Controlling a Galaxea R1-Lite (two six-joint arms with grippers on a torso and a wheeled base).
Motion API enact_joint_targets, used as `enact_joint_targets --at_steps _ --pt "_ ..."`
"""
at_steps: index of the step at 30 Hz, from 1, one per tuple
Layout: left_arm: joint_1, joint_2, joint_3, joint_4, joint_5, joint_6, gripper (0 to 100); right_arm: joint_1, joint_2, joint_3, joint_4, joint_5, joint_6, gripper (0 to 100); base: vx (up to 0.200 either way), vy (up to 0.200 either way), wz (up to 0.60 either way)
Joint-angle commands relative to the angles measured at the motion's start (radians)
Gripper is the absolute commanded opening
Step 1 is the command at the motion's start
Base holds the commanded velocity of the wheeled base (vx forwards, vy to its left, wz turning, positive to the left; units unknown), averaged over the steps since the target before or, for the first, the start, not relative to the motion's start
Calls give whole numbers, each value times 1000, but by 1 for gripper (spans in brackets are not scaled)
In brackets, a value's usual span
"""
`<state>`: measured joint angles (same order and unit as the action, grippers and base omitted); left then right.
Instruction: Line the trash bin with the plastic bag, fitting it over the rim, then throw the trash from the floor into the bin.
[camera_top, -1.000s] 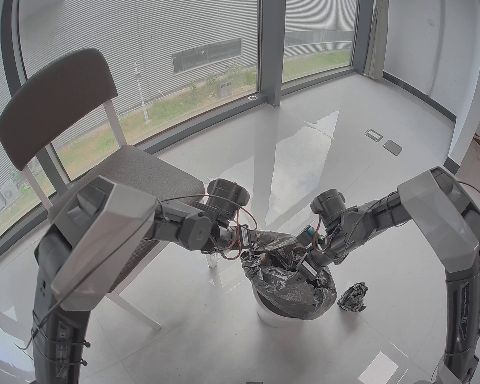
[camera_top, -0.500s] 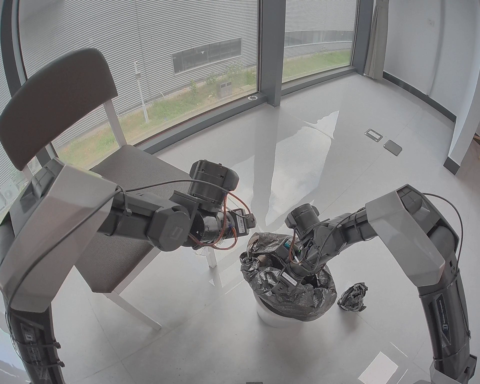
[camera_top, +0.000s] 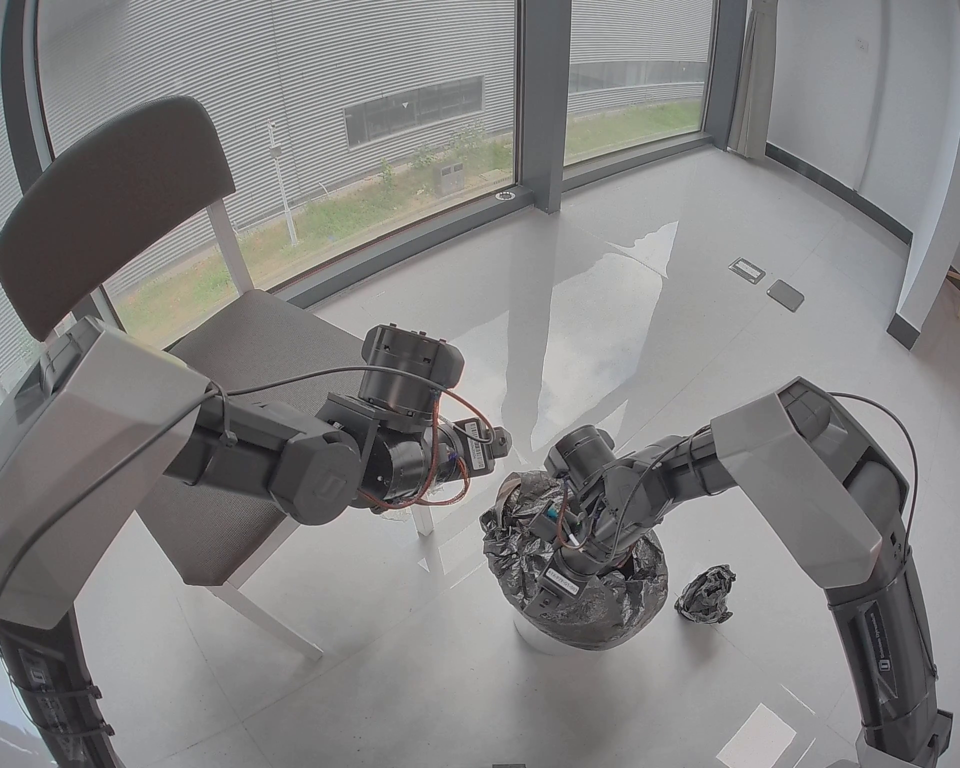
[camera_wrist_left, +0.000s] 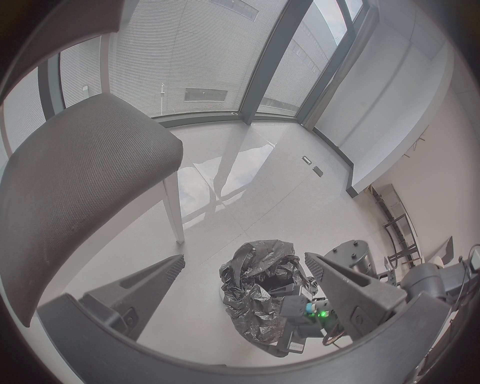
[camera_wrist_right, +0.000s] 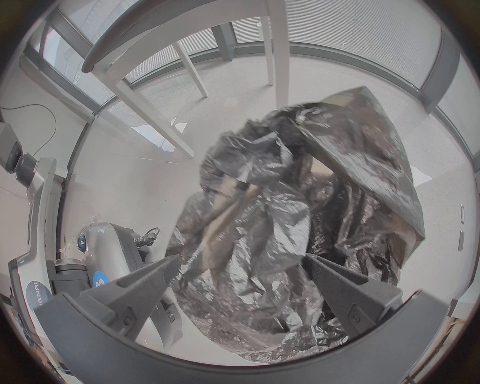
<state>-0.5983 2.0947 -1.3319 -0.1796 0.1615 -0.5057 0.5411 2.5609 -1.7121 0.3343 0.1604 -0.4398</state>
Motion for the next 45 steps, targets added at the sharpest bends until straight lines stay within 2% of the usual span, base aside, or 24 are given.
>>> enact_joint_targets --at_steps 1,5,10,19,20,24,34,40,45 --pt "0 -8 13 -1 1 0 100 25 45 -37 0 -5 1 100 0 0 0" --pt "2 -13 20 -1 6 -2 100 25 125 -142 19 -21 1 100 0 0 0" --pt "2 -10 19 -1 6 -2 100 22 165 -279 161 -32 -5 100 0 0 0" --pt "2 -8 20 -1 7 -4 100 19 131 -288 190 -36 0 100 0 0 0" --pt "2 -10 22 -1 7 -4 100 17 131 -288 192 -36 0 0 0 0 0" --pt "3 -22 45 -12 4 -2 100 -1 122 -268 197 -62 3 0 0 0 0" --pt "3 -25 82 -77 1 1 100 14 78 -210 200 -56 9 0 0 0 0" --pt "2 -30 83 -77 1 0 100 94 21 -178 193 -50 15 0 0 0 0" --pt "2 -38 92 -77 1 1 100 126 -22 -141 195 -39 18 0 0 0 0"
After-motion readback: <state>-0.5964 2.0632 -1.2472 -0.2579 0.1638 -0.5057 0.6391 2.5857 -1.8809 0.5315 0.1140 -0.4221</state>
